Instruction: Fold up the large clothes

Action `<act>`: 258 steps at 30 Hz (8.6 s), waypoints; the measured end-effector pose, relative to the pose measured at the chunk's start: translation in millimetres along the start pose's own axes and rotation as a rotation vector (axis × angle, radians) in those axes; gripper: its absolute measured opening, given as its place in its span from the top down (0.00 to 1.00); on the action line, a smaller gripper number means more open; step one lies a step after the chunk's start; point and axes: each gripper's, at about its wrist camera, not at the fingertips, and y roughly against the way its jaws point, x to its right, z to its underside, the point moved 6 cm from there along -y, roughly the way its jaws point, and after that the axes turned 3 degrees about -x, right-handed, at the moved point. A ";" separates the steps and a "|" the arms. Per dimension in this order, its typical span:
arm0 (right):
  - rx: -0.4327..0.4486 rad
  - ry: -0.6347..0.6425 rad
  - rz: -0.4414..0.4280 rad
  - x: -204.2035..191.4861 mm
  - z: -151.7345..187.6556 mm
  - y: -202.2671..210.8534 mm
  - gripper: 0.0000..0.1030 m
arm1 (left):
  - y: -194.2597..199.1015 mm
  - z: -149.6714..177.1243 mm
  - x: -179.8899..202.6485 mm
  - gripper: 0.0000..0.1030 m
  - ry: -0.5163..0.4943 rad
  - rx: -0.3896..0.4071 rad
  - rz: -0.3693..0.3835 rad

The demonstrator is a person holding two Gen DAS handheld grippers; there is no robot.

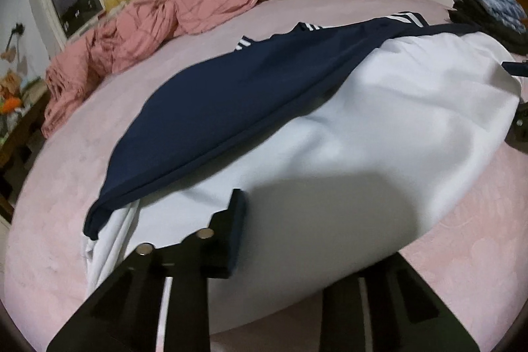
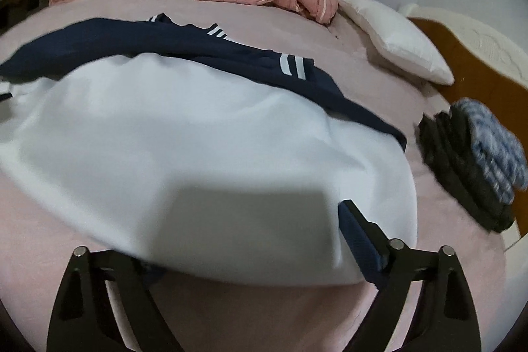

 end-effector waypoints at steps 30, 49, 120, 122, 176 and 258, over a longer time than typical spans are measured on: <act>0.184 0.031 0.346 -40.3 55.3 105.5 0.76 | 89.4 61.6 1.2 0.93 0.079 0.092 -0.015; 0.216 -0.101 0.225 -33.8 68.5 125.7 0.76 | 101.9 67.0 -7.6 0.93 0.167 0.129 -0.010; -0.085 -0.340 -0.043 106.0 -58.2 -92.4 0.85 | -6.1 7.0 -146.0 0.08 0.405 0.055 0.013; -0.078 -0.330 -0.005 100.2 -55.4 -96.6 0.85 | -6.1 8.5 -144.4 0.09 0.400 0.055 0.025; 0.177 -0.359 -0.144 43.8 -15.5 55.7 0.00 | 84.2 -29.6 -55.0 0.00 0.321 0.452 0.120; 0.137 -0.295 -0.442 -65.0 -102.2 45.4 0.35 | 58.2 6.3 -171.2 0.00 0.760 0.243 0.142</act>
